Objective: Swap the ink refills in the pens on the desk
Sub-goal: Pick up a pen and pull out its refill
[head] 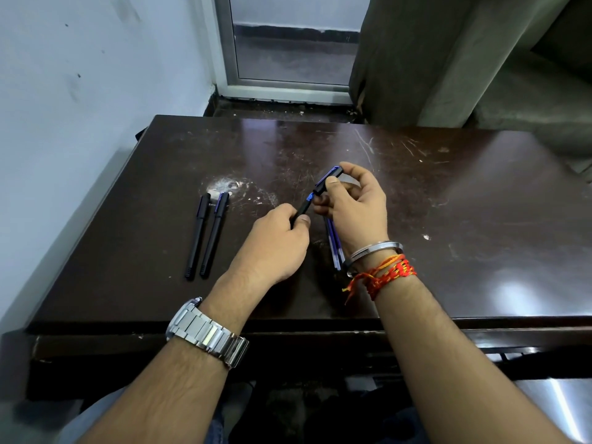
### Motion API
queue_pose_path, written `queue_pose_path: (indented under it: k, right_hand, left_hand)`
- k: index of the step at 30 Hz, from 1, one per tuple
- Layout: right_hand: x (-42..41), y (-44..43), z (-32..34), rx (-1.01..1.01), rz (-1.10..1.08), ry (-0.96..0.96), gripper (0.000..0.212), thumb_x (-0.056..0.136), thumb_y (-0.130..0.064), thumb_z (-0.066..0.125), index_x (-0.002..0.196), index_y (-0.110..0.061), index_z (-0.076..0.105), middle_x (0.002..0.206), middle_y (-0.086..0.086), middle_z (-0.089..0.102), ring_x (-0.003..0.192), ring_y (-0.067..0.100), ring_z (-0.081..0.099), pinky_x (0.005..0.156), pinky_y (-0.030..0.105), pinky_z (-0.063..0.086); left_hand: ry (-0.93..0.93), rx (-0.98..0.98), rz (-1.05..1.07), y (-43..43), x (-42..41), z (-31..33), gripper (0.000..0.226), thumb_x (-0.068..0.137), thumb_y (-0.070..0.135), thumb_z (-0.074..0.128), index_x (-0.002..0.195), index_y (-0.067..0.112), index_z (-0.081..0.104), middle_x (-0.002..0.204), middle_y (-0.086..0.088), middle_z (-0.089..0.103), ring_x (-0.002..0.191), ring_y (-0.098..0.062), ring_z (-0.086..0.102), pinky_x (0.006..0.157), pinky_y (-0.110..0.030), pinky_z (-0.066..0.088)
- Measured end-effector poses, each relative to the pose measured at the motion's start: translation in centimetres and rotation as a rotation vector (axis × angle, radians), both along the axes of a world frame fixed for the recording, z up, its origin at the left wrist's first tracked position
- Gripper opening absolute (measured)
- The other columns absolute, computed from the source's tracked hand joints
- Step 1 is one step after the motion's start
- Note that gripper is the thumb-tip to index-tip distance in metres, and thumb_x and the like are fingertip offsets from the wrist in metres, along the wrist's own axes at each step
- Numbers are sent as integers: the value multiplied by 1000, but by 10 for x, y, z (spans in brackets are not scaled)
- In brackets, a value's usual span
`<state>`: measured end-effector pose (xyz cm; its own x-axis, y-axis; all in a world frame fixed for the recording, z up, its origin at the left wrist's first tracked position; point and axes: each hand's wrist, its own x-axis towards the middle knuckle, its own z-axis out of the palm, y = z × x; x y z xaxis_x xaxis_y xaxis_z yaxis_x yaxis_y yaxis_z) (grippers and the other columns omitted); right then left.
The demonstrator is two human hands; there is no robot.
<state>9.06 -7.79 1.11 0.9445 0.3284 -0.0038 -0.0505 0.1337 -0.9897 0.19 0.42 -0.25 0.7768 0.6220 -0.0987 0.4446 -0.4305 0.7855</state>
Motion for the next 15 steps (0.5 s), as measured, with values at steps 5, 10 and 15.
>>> queue_pose_path:
  k: [5, 10, 15]
  right_hand:
    - [3, 0, -2, 16, -7, -8, 25, 94, -4, 56, 119, -8, 54, 80, 10, 67, 59, 9, 65, 57, 23, 55]
    - [3, 2, -3, 22, -26, -11, 24, 94, -5, 57, 117, -10, 54, 79, 10, 67, 59, 9, 65, 57, 23, 55]
    - [4, 1, -4, 73, -25, 9, 21, 94, -6, 56, 112, -18, 53, 77, 6, 66, 63, 14, 67, 57, 26, 56]
  left_hand:
    - [-27, -9, 11, 1, 0, 0, 27, 97, 40, 50, 79, 23, 58, 63, 6, 60, 54, -12, 54, 48, -28, 32]
    - [-14, 0, -14, 0, 1, 0, 25, 97, 39, 49, 80, 24, 59, 64, 5, 62, 52, -10, 53, 47, -26, 33]
    - [-29, -11, -18, 1, 0, 1, 26, 97, 40, 49, 80, 23, 59, 65, 4, 64, 53, -12, 55, 48, -27, 35]
